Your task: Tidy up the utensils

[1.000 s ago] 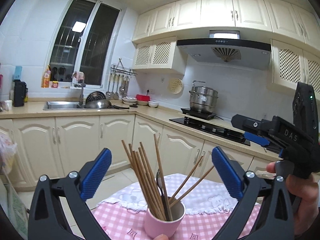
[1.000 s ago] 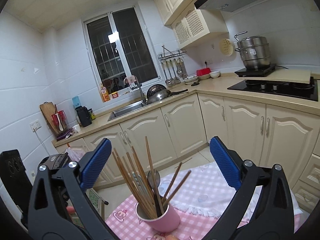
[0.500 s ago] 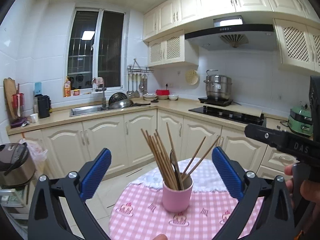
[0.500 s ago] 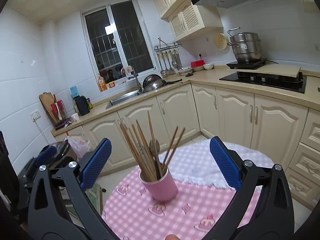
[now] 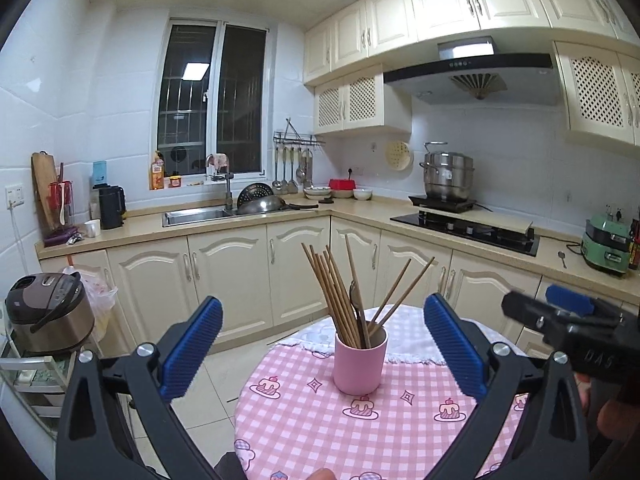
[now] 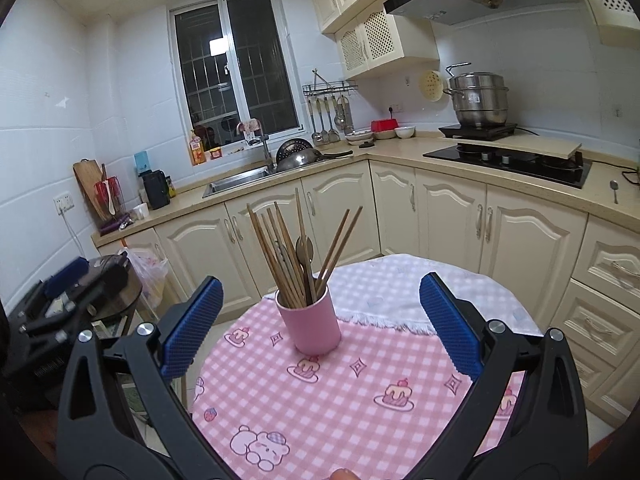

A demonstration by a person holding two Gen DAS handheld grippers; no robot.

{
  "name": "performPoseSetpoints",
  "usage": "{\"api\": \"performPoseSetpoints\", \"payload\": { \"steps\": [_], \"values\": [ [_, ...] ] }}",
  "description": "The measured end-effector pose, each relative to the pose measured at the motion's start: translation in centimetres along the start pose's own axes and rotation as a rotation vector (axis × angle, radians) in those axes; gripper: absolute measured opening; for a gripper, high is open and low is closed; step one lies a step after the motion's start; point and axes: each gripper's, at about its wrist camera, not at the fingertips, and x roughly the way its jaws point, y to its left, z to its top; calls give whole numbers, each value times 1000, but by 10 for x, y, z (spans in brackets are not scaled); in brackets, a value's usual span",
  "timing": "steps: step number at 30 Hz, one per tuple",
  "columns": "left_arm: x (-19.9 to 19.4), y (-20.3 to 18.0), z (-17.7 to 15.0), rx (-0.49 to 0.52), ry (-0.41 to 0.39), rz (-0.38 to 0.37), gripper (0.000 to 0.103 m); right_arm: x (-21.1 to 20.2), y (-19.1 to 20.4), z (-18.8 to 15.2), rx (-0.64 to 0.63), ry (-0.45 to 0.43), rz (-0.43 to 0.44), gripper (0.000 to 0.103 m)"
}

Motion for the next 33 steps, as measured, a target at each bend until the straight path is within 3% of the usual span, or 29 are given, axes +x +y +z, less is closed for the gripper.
{"api": "performPoseSetpoints", "payload": {
  "steps": [10,33],
  "values": [
    [-15,9,-2,-22,-8,6,99,-6,11,-11,-20,-5,7,97],
    [-9,15,-11,-52,29,-4,99,-1,16,-15,-33,1,7,97]
  ]
}}
